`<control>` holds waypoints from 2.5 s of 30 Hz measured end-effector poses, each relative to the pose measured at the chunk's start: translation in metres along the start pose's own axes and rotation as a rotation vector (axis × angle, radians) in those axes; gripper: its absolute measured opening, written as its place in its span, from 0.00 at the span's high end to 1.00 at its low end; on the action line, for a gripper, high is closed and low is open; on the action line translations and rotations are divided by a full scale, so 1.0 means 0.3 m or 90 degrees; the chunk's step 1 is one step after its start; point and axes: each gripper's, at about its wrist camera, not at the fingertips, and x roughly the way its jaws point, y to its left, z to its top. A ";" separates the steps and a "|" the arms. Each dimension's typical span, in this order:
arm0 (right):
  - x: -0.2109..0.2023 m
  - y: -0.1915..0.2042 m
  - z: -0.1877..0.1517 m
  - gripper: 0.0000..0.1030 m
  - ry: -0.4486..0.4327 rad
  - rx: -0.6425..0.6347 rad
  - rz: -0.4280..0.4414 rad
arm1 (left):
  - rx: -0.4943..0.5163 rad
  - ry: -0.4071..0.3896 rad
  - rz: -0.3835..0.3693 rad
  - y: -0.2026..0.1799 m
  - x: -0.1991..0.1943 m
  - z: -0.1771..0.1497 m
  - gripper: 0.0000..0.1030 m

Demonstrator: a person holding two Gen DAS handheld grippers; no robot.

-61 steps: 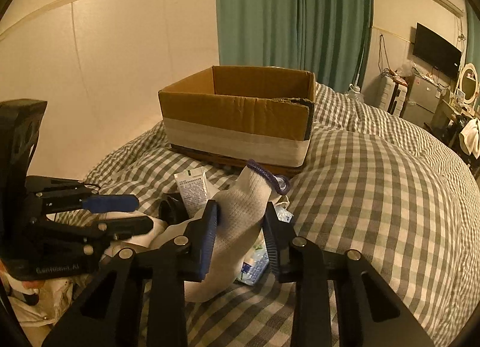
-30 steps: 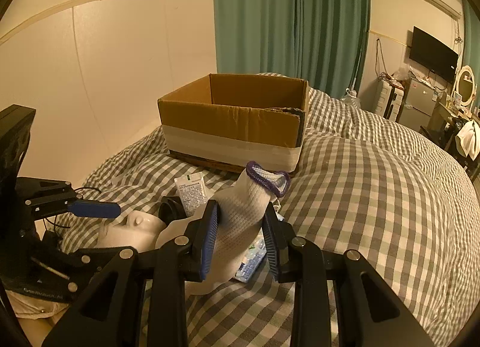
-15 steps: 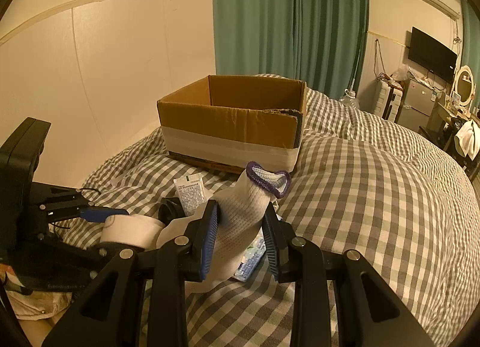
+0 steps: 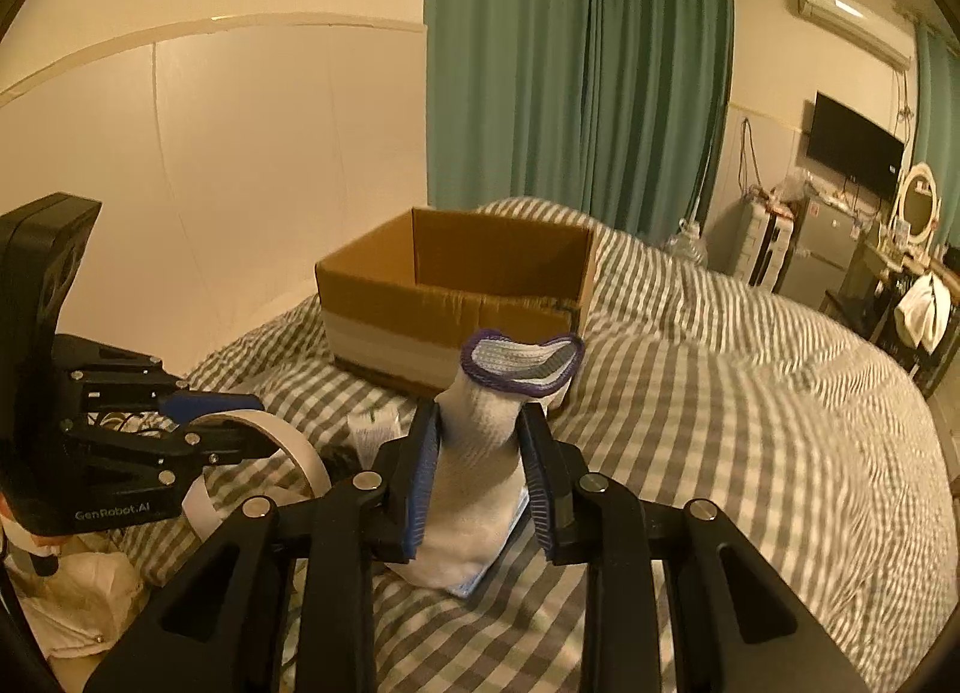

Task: Organize objects
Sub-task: 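Carry the sock and tape roll into the box and open both grippers, then move both tools back to the pile beside the box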

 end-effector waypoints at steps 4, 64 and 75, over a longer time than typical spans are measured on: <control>-0.015 0.004 0.050 0.77 -0.016 -0.022 -0.015 | 0.007 -0.015 0.017 0.005 -0.007 0.061 0.81; 0.556 -0.154 0.604 0.35 0.058 -0.032 0.027 | -0.015 0.020 0.158 0.263 0.308 0.618 0.08; 0.127 -0.078 0.581 0.13 -0.027 -0.063 -0.040 | -0.121 -0.044 0.256 0.183 0.003 0.514 0.03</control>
